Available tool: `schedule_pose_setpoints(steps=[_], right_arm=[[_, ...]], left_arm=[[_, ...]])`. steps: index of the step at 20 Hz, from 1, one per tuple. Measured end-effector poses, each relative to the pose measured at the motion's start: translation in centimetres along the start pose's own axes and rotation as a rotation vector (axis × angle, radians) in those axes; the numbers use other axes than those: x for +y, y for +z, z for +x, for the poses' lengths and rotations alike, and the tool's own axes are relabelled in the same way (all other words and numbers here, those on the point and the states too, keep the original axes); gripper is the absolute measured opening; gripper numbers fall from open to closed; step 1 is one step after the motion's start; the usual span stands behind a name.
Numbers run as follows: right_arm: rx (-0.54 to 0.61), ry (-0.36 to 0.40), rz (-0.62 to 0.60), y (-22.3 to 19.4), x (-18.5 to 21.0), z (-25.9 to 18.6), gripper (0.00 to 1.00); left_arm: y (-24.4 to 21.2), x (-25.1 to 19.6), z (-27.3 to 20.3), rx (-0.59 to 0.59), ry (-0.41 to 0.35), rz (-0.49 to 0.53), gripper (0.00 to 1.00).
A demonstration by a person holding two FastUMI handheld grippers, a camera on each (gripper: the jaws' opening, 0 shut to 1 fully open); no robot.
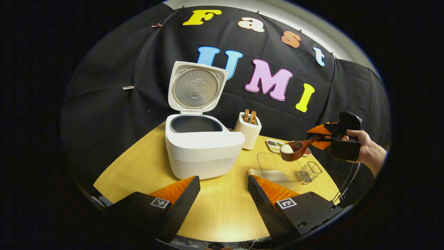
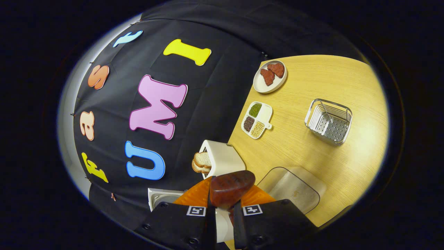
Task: Close the left gripper, press the button to open the rice cooker; take a wooden spoon from the chopstick holder with the right hand, scoop a spoonful of rice and pour it into the rice cooker, then put the wooden spoon back into the chopstick holder.
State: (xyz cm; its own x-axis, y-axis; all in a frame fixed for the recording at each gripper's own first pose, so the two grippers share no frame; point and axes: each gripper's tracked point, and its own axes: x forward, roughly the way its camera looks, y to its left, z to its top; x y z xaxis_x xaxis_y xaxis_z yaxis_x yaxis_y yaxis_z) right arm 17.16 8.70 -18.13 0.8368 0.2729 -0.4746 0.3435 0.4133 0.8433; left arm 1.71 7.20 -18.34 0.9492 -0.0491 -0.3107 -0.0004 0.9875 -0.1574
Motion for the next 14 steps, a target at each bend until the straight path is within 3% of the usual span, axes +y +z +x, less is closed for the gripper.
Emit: schedule_pose_setpoints(steps=[7,14], right_arm=[[0.068,0.117,0.002,-3.0,8.7,2.0,0.23],[0.144,0.171,0.012,-8.7,14.7,5.2,0.23]], left_arm=[[0.4,0.4,-0.7,-0.029,0.019,-0.035,0.96],[1.0,3.2,-1.2,-0.048,0.074,-0.068,0.96]])
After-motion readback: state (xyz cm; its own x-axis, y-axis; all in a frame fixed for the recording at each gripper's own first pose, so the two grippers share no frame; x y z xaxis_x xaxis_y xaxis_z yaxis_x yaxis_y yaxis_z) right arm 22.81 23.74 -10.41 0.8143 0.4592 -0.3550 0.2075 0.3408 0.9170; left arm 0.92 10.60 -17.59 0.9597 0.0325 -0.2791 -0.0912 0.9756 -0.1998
